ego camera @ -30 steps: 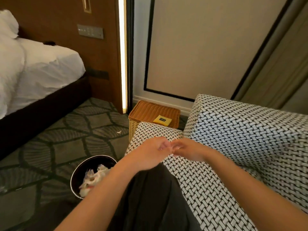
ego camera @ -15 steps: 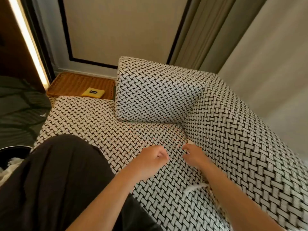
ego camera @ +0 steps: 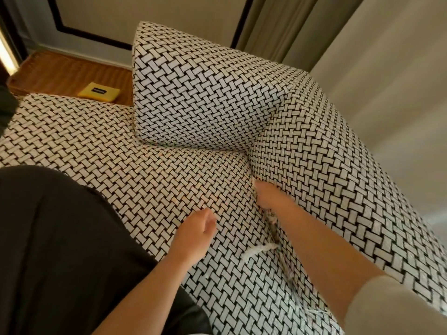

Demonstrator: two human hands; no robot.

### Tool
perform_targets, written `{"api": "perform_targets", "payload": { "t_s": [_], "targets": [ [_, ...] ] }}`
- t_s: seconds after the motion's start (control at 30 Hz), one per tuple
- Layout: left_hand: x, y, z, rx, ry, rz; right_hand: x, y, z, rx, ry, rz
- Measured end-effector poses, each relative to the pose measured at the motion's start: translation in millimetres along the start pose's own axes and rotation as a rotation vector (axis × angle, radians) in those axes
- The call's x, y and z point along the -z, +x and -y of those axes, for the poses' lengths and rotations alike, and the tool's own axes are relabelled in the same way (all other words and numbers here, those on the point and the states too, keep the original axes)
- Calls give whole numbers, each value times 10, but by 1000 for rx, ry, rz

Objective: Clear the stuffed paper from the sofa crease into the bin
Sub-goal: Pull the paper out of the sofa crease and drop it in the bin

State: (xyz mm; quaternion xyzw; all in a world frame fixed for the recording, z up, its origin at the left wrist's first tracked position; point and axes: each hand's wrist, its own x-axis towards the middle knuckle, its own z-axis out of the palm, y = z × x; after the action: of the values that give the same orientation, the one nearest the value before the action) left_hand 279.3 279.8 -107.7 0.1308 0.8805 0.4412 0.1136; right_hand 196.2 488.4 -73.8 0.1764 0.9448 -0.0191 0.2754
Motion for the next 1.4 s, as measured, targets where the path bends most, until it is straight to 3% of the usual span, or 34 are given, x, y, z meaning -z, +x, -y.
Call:
{"api": "perform_targets", "payload": {
  "t_s": [0.13, 0.47, 0.57, 0.67, 0.8, 0.93, 1.03, 1.13, 1.3, 1.4],
  "targets": [
    [-42, 17, 55, 1, -13, 51, 79, 136, 120, -21, -208, 76],
    [9, -27, 91, 34, -89, 44, 115, 220, 166, -6, -304, -1],
    [2, -22, 94, 47, -90, 48, 86, 195, 77, 29, -186, -66],
    [5, -21, 60, 43, -138, 64, 175, 5, 73, 9, 158, -144],
    [29, -9, -29, 131, -454, 142, 185, -554, 242, 173, 539, -56],
    [162, -17, -127, 305, -993, 278, -58, -1000, 480, 305, 609, 78],
    [222, -61, -144, 351, -1149, 358, -267, -1194, 680, 388, 668, 89],
    [247, -68, -140, 449, -1045, 252, -385, -1242, 750, 358, 743, 68],
    [233, -66, -95, 534, -809, 79, -370, -1349, 561, 477, 873, 298],
    [227, -67, -85, 552, -751, 56, -354, -1304, 313, 354, 827, 79]
  ]
}}
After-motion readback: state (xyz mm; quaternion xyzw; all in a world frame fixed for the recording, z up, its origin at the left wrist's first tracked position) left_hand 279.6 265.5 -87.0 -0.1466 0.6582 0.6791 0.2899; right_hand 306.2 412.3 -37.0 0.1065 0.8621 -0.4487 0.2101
